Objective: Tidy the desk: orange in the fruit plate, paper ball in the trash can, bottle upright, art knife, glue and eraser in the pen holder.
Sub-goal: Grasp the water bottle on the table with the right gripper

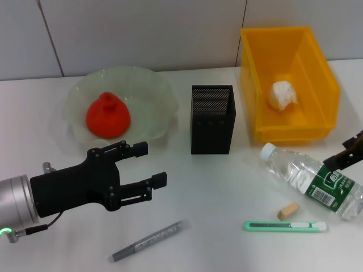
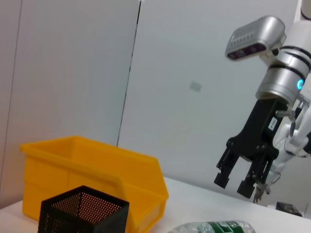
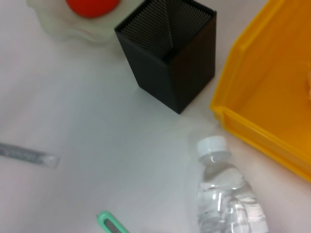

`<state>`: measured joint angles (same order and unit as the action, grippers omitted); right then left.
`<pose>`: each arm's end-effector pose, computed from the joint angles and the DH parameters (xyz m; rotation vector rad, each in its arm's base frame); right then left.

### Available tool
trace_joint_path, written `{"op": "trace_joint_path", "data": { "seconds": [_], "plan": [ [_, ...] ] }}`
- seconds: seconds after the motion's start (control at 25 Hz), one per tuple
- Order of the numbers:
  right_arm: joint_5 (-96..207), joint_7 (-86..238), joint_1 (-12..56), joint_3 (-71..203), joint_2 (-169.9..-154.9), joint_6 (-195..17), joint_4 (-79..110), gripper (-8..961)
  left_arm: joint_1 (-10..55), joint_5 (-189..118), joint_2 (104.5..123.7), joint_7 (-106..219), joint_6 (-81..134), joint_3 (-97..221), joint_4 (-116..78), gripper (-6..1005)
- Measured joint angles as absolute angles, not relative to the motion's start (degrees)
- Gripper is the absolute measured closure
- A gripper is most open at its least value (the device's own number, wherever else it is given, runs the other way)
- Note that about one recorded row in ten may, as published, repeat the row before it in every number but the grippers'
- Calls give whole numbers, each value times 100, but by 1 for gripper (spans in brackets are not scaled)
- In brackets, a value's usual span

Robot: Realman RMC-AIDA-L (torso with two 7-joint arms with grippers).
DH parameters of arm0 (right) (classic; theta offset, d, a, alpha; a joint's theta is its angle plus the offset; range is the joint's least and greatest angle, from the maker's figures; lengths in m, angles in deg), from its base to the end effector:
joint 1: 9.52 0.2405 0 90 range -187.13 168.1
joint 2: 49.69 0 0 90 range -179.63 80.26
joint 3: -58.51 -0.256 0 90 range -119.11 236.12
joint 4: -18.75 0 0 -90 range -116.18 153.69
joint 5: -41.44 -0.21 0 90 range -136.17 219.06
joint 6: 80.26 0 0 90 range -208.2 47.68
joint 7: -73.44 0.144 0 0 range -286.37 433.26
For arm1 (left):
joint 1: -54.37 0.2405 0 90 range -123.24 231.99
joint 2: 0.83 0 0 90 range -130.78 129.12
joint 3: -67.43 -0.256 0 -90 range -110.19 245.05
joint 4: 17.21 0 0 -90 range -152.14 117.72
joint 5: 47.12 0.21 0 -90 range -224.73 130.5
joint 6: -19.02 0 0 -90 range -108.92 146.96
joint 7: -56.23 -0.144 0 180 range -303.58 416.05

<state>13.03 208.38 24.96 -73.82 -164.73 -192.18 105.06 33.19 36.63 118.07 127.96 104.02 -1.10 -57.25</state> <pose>0.2184 0.3350 0.1262 -2.4805 1.1213 -0.3618 -0.2346 0.3017 -0.0272 -2.7190 -0.4430 -0.9611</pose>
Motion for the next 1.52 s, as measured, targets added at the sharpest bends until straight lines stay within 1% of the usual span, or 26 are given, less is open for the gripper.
{"op": "trace_joint_path", "data": {
  "seconds": [0.44, 0.88, 1.52],
  "plan": [
    [1558, 20674, 2434, -7064, -16496, -18781, 10453, 211, 3344, 3563, 11801, 12684, 10410, -121, -5667, 209],
    [1686, 20609, 2496, -6584, -16627, -18236, 9973, 209, 3356, 3558, 11790, 12681, 10404, -121, -5667, 208],
    [1895, 20554, 2495, -6417, -16641, -17929, 9504, 205, 3349, 3569, 11800, 12615, 10376, -122, -5573, 208]
  ]
}}
